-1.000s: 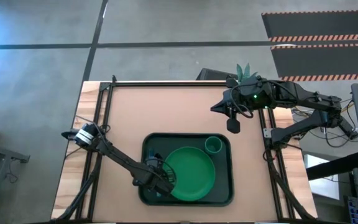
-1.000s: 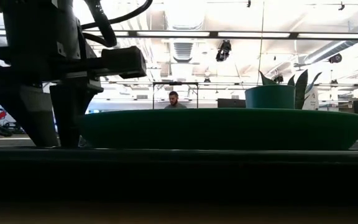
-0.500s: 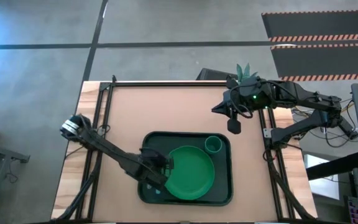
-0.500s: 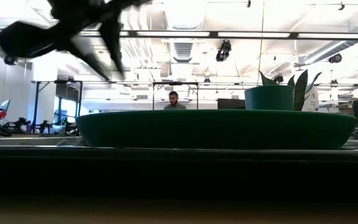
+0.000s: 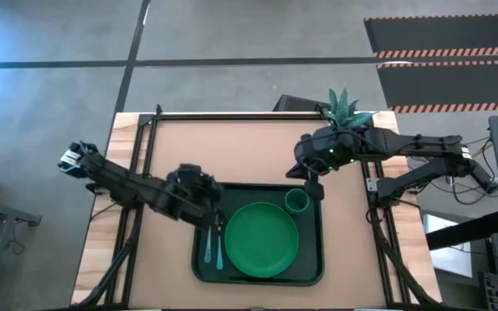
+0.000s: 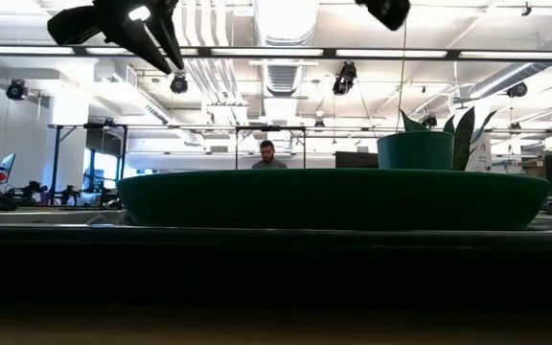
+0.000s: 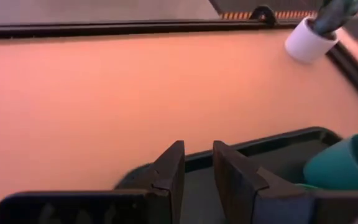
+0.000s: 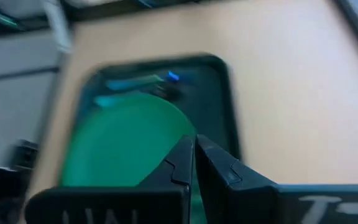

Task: Pick and place plate/cup/fork/spoon on tray
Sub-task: Move the green tray to the center of the table

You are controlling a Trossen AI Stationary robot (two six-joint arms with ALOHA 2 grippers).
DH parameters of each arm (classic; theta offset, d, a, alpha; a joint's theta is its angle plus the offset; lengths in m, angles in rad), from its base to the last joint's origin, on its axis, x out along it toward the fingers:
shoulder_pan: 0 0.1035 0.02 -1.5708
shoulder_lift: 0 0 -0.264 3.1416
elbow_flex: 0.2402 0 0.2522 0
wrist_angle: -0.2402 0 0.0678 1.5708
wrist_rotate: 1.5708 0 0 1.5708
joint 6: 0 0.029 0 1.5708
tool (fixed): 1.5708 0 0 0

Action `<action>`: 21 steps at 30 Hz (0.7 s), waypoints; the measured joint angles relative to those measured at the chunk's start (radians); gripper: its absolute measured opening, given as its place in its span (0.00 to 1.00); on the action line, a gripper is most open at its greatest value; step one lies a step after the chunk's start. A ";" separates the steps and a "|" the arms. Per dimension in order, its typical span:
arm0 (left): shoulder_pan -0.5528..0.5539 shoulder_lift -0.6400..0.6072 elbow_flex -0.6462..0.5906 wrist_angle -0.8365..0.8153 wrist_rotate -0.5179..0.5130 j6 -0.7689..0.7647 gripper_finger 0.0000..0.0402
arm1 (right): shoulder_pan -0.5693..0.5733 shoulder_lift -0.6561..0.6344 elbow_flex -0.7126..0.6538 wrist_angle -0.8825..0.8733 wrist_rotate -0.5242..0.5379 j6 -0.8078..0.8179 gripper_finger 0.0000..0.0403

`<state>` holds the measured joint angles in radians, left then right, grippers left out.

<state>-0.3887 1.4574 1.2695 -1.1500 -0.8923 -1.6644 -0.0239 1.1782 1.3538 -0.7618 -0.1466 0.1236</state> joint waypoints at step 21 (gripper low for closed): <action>0.191 -0.139 -0.126 -0.011 0.028 0.361 0.16 | 0.085 0.138 -0.134 0.189 -0.181 0.251 0.02</action>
<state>-0.1975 1.3185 1.1439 -1.1606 -0.8639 -1.3029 0.0615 1.3161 1.2194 -0.5729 -0.3276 0.3745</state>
